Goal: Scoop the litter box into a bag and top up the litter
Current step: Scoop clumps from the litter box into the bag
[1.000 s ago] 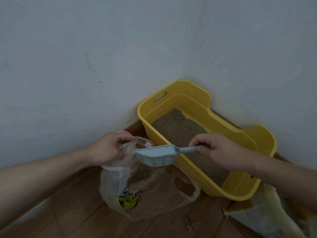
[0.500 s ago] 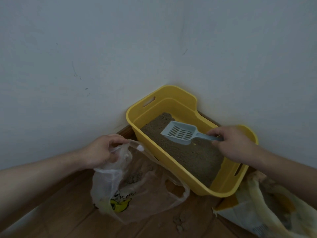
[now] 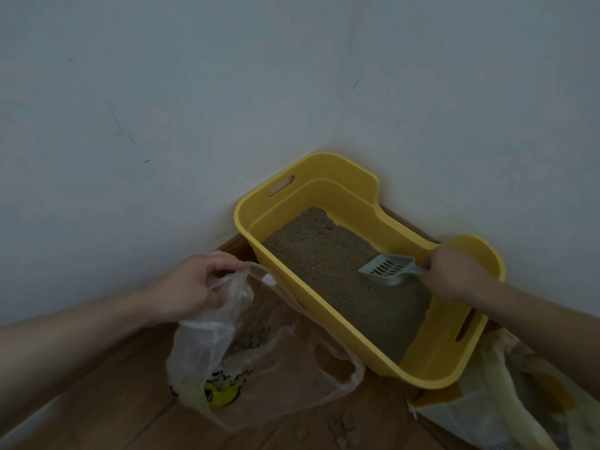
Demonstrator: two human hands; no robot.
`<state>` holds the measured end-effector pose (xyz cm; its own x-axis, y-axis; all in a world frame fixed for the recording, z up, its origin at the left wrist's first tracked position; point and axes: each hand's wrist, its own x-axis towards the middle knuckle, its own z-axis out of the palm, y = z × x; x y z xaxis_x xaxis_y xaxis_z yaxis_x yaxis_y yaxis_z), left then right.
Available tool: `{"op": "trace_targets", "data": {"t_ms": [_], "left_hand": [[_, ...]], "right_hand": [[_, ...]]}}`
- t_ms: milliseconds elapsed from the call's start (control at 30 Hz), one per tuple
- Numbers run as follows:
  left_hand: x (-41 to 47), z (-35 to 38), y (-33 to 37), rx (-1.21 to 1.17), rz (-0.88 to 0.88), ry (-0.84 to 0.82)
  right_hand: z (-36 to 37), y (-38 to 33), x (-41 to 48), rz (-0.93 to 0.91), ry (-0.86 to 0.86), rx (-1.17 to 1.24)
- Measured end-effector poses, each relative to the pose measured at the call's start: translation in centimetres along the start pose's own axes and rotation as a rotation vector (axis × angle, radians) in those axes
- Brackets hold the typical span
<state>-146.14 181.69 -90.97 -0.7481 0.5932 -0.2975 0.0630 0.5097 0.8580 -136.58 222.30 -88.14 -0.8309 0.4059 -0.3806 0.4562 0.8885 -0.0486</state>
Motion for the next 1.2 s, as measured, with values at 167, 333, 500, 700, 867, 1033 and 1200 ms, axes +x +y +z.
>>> {"op": "trace_targets", "data": {"t_ms": [167,333,500,700,867,1033,1200], "left_hand": [[0.5,0.2,-0.1,-0.008,0.009,0.001],[0.9,0.2,-0.2,-0.098,0.034,-0.032],[1.6,0.4,-0.2,-0.152,0.058,-0.028],[2.3,0.2,-1.1,-0.178,0.087,-0.023],[2.4,-0.1,-1.6,-0.221,0.077,-0.039],[2.5,-0.1,-1.7,-0.284,0.082,-0.025],[2.4,-0.1,-1.8,-0.322,0.100,-0.010]], "right_hand": [[0.6,-0.7,1.7,0.011,-0.008,-0.006],[1.0,-2.4,3.2,0.017,-0.047,0.004],[2.0,-4.0,5.3,-0.031,-0.031,0.058],[2.4,-6.2,7.6,-0.064,0.003,0.115],[2.5,-8.3,9.3,-0.052,0.026,0.154],[3.1,-9.9,10.6,-0.060,0.045,0.223],[4.5,-10.4,11.6,-0.058,0.058,0.342]]}}
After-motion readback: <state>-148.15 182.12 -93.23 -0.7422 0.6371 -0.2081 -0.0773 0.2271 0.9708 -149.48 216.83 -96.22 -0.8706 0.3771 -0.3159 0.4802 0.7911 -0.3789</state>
